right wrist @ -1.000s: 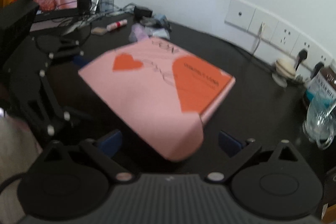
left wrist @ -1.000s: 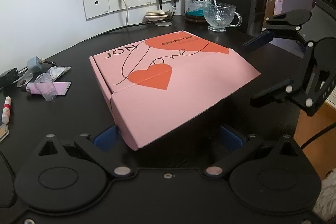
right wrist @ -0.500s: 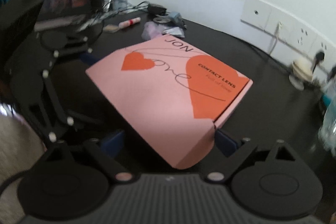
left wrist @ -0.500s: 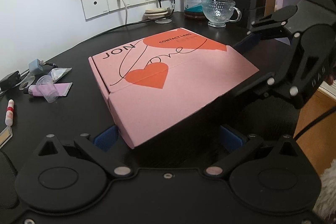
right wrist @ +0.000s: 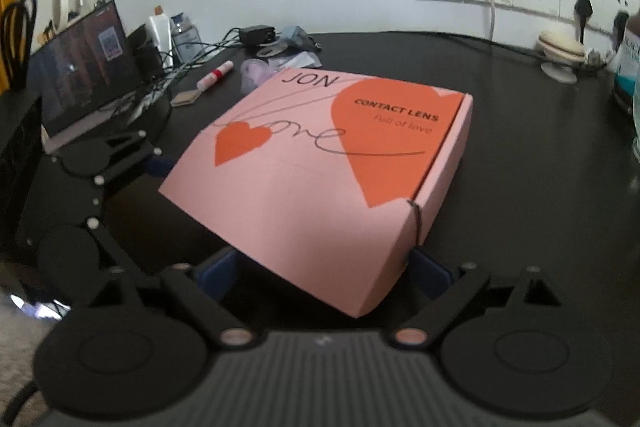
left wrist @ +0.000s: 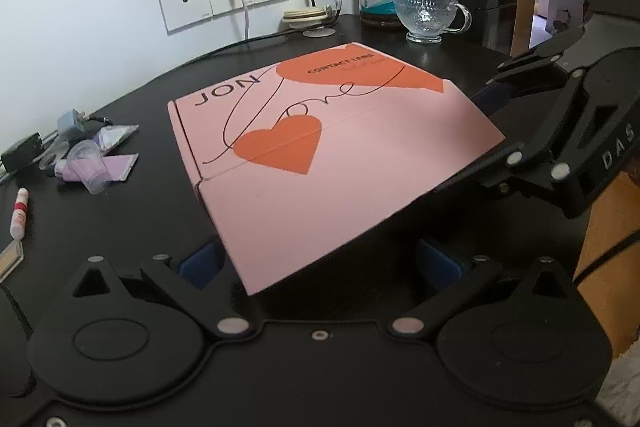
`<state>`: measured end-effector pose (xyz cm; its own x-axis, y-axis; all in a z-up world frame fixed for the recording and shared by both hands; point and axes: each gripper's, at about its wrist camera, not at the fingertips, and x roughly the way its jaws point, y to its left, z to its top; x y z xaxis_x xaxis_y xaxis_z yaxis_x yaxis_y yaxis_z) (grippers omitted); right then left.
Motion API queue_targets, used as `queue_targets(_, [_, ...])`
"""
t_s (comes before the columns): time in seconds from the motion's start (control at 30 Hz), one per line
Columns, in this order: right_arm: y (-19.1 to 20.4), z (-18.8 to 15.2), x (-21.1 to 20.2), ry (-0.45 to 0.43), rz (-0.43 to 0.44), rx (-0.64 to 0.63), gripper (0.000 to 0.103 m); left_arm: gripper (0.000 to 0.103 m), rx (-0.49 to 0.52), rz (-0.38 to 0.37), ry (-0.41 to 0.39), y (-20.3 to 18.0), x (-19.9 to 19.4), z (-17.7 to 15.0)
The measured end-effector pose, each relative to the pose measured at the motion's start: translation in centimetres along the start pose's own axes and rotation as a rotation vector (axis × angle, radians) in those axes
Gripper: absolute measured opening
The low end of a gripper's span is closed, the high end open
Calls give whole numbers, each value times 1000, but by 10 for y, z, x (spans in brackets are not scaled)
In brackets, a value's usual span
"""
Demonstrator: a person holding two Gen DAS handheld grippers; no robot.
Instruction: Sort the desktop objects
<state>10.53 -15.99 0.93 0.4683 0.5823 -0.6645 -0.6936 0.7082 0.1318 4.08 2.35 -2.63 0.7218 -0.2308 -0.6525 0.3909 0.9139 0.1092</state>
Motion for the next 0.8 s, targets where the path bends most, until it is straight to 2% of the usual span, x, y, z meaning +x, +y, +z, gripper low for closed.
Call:
queue_targets(0.1, [2, 0, 3, -2, -10, -29, 92, 103, 18, -10, 17, 2, 4, 0])
queue_targets(0.23, [-4, 1, 1, 14, -7, -30, 92, 103, -27, -14, 19, 14, -5, -2])
queue_targets(0.4, [-14, 8, -19, -26, -13, -40, 97, 103, -122, -21, -64, 30, -36, -9])
queue_targets(0.5, [-20, 14, -32, -57, -18, -43, 97, 103, -133, -13, -135, 32, -54, -7])
queue_targets(0.63, [-28, 23, -48, -101, -25, -45, 97, 103, -161, 27, -231, 35, -67, 5])
queue_targets(0.8, [-27, 40, -36, -166, -86, -13, 101, 103, -152, 143, -243, 34, -51, 32])
